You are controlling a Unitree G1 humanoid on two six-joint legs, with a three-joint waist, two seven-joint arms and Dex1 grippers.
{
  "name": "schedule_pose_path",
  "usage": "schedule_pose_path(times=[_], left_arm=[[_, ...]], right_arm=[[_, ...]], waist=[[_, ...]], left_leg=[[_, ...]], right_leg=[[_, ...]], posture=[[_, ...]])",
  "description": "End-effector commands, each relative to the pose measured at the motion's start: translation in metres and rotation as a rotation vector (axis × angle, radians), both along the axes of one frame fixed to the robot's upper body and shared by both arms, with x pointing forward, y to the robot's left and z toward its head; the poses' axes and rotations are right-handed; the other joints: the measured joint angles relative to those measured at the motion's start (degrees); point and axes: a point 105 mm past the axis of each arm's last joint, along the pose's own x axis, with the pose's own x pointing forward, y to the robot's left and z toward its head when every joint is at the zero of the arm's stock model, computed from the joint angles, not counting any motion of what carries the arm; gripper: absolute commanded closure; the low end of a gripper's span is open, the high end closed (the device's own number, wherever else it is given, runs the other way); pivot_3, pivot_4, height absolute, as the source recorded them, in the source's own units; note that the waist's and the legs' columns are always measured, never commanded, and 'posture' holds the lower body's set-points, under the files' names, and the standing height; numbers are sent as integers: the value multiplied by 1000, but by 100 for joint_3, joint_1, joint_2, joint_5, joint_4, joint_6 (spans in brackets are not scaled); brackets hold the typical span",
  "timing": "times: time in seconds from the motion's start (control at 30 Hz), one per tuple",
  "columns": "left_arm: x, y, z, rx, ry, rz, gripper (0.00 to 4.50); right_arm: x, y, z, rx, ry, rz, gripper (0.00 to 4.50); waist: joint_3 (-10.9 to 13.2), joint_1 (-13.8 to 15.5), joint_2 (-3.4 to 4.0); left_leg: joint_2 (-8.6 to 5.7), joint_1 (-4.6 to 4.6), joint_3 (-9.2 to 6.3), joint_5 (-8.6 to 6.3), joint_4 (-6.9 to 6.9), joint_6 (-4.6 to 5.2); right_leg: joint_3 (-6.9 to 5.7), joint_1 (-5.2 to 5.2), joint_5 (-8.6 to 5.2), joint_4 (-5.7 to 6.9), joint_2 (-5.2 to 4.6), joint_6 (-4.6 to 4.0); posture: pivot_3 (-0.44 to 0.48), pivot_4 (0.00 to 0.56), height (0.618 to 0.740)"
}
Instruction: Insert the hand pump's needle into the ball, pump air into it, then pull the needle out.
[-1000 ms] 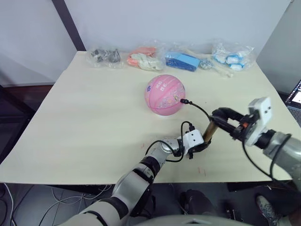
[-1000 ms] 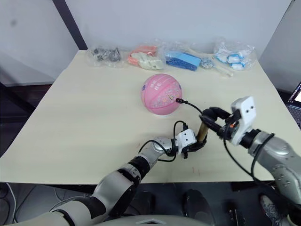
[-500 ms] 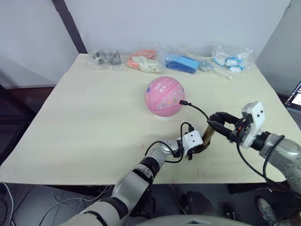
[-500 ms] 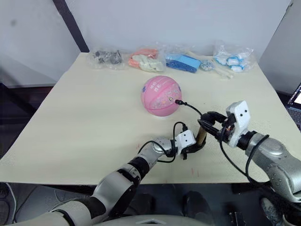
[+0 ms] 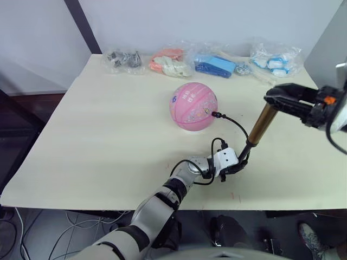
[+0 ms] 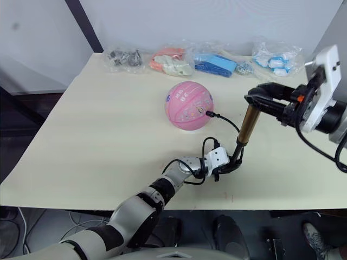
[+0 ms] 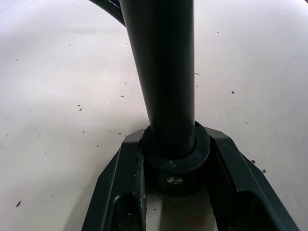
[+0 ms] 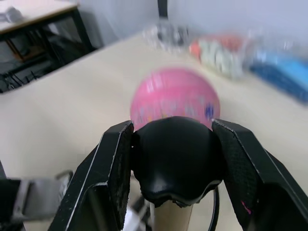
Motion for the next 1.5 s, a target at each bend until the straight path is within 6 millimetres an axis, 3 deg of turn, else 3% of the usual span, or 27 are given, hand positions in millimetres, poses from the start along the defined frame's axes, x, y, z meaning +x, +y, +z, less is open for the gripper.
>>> schedule_pose_path(times=[0.03, 0.23, 0.4, 0.47, 0.6, 0.73, 0.8, 0.9, 1.1, 1.17, 1.27, 1.5], left_arm=[[-19, 32, -52, 176, 140, 28, 3358], [-18, 32, -53, 176, 141, 31, 3358], [-19, 33, -53, 175, 143, 34, 3358], [-19, 32, -53, 175, 144, 35, 3358], [-19, 33, -54, 176, 144, 35, 3358], [-20, 34, -54, 179, 145, 33, 3358], [-20, 34, -54, 180, 145, 32, 3358], [-18, 35, -53, 179, 140, 36, 3358], [-16, 38, -53, 180, 138, 41, 3358], [-17, 38, -53, 181, 139, 40, 3358], [-17, 38, -54, 180, 140, 40, 3358], [-18, 36, -53, 179, 141, 37, 3358]], right_arm=[[-7, -17, 48, 28, -171, -83, 2438], [-8, -18, 60, 28, -190, -84, 2438], [-5, -17, 41, 10, -144, -88, 2438], [0, -18, 18, 7, -90, -104, 2438], [5, -16, -64, -40, 95, -145, 2438], [3, -5, -116, -76, 189, -137, 2438], [2, -1, -132, -81, 217, -134, 2438], [-2, 8, -181, -69, 329, -138, 2438], [-9, 18, -224, -84, 413, -126, 2438], [-10, 18, -231, -88, 427, -129, 2438], [-9, 18, -225, -89, 398, -124, 2438], [7, 1, -155, -34, 205, -159, 2438]], waist=[[7, 3, -5], [20, 5, 10], [18, 9, 12], [15, 11, 4], [-43, 6, -53], [-54, -24, -39], [-64, -26, -67], [-103, -28, -73], [-149, -41, -78], [-160, -48, -91], [-169, -49, -107], [-145, -28, -77]], left_leg=[[-1, -1, -1, 0, 0, 0], [-7, -36, -2, 0, 13, 0], [-12, -93, -4, 1, 40, 1], [-13, -92, -6, 1, 40, 1], [-6, -83, -24, 1, 37, 1], [-9, -57, -18, 0, 37, 1], [-3, 7, -18, 0, 27, 1], [22, 20, -23, -1, 18, 0], [36, 30, -26, -1, 11, 0], [40, 41, -26, -1, 10, 0], [50, 73, -27, -1, -8, -2], [50, 110, -33, -2, -46, -3]], right_leg=[[-1, 0, 0, 0, -1, 0], [-1, -27, 11, 2, -7, -4], [4, -75, 23, 10, -9, 9], [4, -73, 23, 10, -8, 10], [-6, -60, 22, 12, 4, 7], [5, -26, 16, 12, -1, 19], [-6, 15, 5, 4, 7, 33], [-14, 23, -1, 5, 29, 23], [-13, 25, -7, 9, 52, 10], [-11, 33, -7, 9, 58, 8], [-12, 55, -13, 9, 66, -1], [-17, 86, -29, 6, 64, -27]], posture=[[0, 150, 740], [0, 150, 740], [0, 150, 740], [0, 150, 740], [0, 150, 740], [0, 150, 740], [0, 150, 740], [0, 150, 740], [0, 150, 740], [0, 150, 740], [0, 150, 740], [0, 150, 740]])
